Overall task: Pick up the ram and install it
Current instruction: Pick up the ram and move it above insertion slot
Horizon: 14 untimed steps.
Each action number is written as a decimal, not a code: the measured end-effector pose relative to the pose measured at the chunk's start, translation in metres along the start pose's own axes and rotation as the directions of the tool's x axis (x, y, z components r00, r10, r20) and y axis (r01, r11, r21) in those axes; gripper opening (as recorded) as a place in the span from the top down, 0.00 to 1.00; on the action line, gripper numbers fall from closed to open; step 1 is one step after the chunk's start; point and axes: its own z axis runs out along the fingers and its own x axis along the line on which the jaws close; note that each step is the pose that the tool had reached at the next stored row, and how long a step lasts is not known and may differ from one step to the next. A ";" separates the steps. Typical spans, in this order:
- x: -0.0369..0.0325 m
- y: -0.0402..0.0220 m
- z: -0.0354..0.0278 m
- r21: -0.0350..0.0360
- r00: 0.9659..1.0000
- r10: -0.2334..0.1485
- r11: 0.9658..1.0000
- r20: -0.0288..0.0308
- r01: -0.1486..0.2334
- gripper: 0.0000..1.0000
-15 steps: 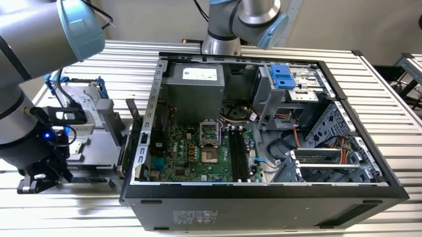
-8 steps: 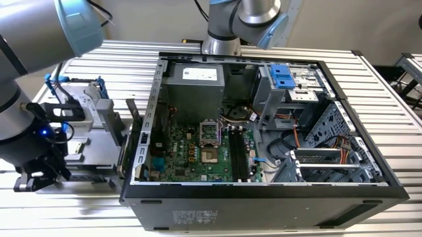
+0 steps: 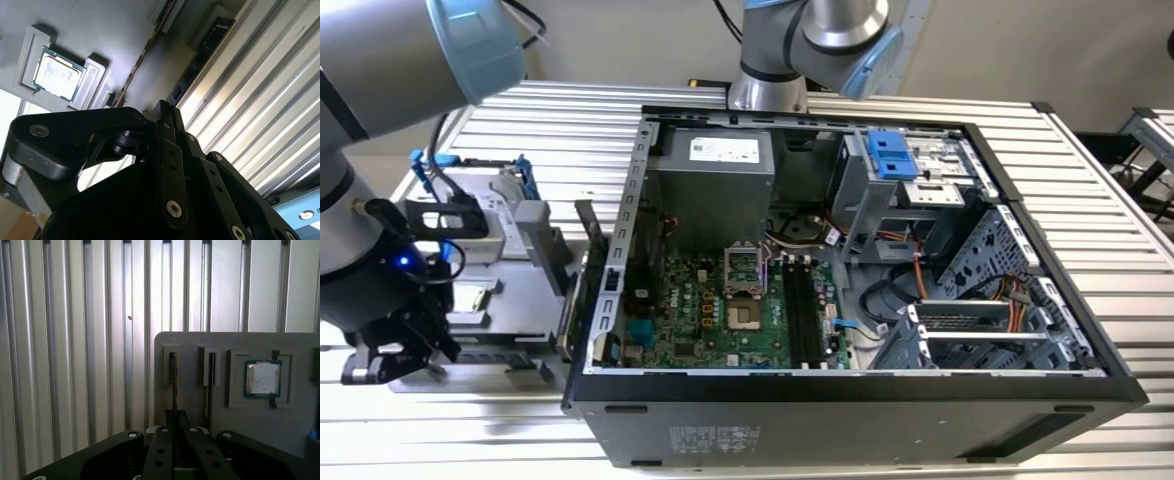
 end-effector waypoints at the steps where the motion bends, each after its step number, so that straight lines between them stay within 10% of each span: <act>1: 0.0000 0.0000 -0.0012 0.000 1.000 0.000 1.000 0.000 0.000 1.00; 14: -0.0001 0.0000 -0.0177 0.000 1.000 0.000 1.000 0.000 0.000 1.00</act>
